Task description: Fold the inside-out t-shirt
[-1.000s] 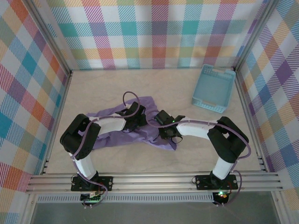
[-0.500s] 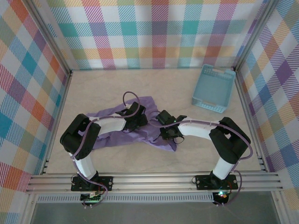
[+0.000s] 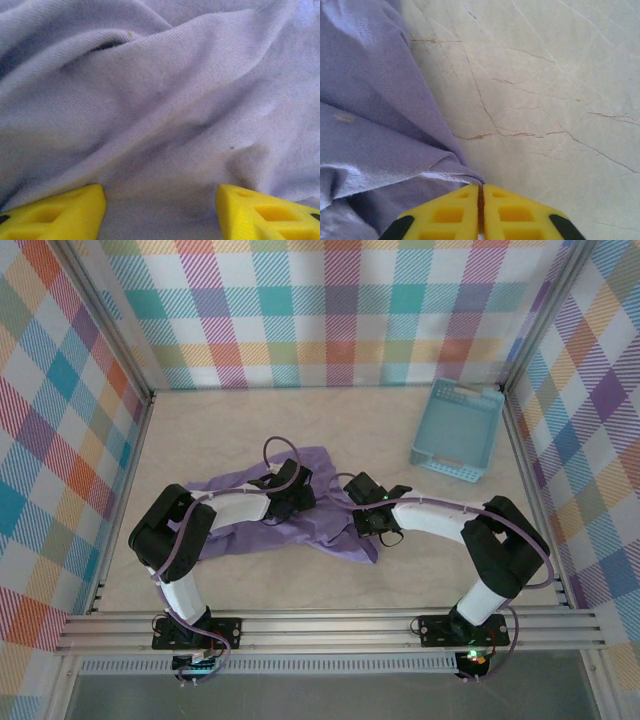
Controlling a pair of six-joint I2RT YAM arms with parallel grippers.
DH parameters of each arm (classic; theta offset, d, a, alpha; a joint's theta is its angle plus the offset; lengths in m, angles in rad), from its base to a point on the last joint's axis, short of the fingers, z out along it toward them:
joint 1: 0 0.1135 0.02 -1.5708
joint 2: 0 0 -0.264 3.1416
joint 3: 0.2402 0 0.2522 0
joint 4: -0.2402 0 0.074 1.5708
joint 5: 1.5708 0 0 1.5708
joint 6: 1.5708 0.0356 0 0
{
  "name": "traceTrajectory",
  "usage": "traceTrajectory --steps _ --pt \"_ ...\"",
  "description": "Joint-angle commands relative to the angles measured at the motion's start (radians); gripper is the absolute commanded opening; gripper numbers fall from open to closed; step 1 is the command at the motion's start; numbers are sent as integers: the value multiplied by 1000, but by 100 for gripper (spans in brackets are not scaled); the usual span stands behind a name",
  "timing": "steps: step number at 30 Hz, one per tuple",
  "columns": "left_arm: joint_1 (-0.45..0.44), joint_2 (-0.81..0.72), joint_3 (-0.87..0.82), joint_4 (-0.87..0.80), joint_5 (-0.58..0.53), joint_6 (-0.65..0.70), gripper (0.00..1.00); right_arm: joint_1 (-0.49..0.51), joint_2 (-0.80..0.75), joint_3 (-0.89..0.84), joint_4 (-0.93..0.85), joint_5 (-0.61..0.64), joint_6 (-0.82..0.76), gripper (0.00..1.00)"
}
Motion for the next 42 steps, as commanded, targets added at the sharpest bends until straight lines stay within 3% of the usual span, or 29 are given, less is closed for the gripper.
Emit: traceTrajectory --steps 1,5,12,17,20,23,26,32,42 --pt "-3 30 -34 -124 -20 -19 62 -2 -46 -23 -28 33 -1 7" --pt "0 33 -35 -132 -29 -22 62 -26 -98 -45 -53 54 17 2" --pt "18 26 -41 -134 -30 -12 61 -149 -263 -179 8 -121 52 2" --pt "16 22 -33 -115 14 12 62 -183 -269 -192 -2 -124 42 24" --pt "2 25 -13 -123 21 24 62 -164 -287 -164 -18 -140 2 32" --pt "-4 18 -8 -131 14 25 62 -86 -335 -134 -42 -128 -30 34" --pt "-3 14 -6 -137 5 24 62 -12 -359 -126 -21 -208 -32 36" --pt "-5 21 0 -138 7 20 62 37 -219 -98 56 -332 -23 34" --pt "-5 26 -2 -133 12 17 62 43 -60 -22 128 -339 -59 35"
